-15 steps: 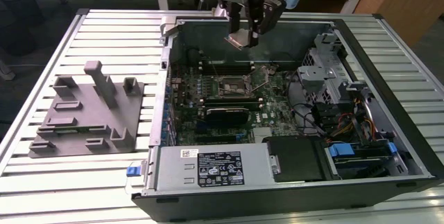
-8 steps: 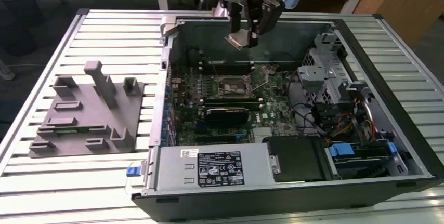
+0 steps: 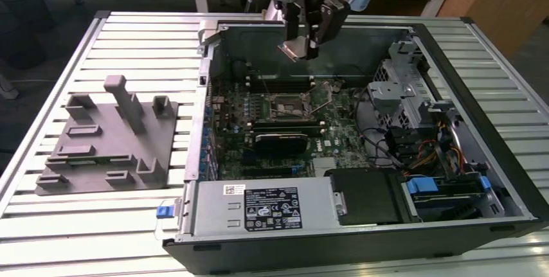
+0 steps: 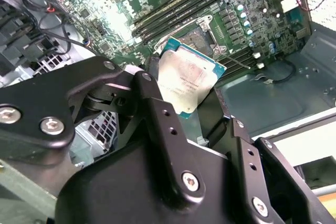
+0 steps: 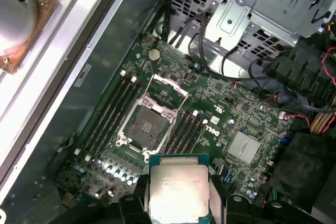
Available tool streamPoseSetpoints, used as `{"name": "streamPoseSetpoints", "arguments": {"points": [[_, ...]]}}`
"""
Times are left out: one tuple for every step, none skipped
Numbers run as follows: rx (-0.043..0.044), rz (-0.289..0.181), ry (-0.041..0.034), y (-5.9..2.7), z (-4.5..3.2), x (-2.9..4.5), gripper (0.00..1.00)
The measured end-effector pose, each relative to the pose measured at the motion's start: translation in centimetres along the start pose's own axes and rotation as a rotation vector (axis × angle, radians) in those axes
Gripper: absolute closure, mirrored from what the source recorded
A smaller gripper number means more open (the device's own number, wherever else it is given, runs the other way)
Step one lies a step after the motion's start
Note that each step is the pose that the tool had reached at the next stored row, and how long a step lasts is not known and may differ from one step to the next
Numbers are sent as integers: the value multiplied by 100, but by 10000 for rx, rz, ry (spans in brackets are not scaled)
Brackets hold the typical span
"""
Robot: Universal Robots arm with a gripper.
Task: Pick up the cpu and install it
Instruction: 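Place the cpu into insertion slot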
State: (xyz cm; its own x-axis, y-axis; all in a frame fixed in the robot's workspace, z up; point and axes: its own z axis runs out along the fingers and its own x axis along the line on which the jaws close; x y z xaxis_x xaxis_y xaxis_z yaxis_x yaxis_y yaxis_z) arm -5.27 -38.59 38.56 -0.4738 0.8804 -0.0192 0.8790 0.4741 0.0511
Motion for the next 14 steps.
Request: {"name": "streamPoseSetpoints", "arguments": {"points": [[2,84,-4,0,0,0,46],[3,168,-9,0,0,0,46],[5,253,-13,0,0,0,46],[7,342,-18,0,0,0,46],[8,422,-22,0,0,0,46],[10,501,-26,0,0,0,46],[11,579,-29,0,1,0,46],[13,655,-34,0,0,0,46],[14,732,-38,0,1,0,46],[15,814,-42,0,0,0,46],[17,889,-46,0,1,0,46],[19,973,-50,0,0,0,46],[21,1080,-56,0,1,0,46],[24,1244,-64,0,1,0,46]]}}
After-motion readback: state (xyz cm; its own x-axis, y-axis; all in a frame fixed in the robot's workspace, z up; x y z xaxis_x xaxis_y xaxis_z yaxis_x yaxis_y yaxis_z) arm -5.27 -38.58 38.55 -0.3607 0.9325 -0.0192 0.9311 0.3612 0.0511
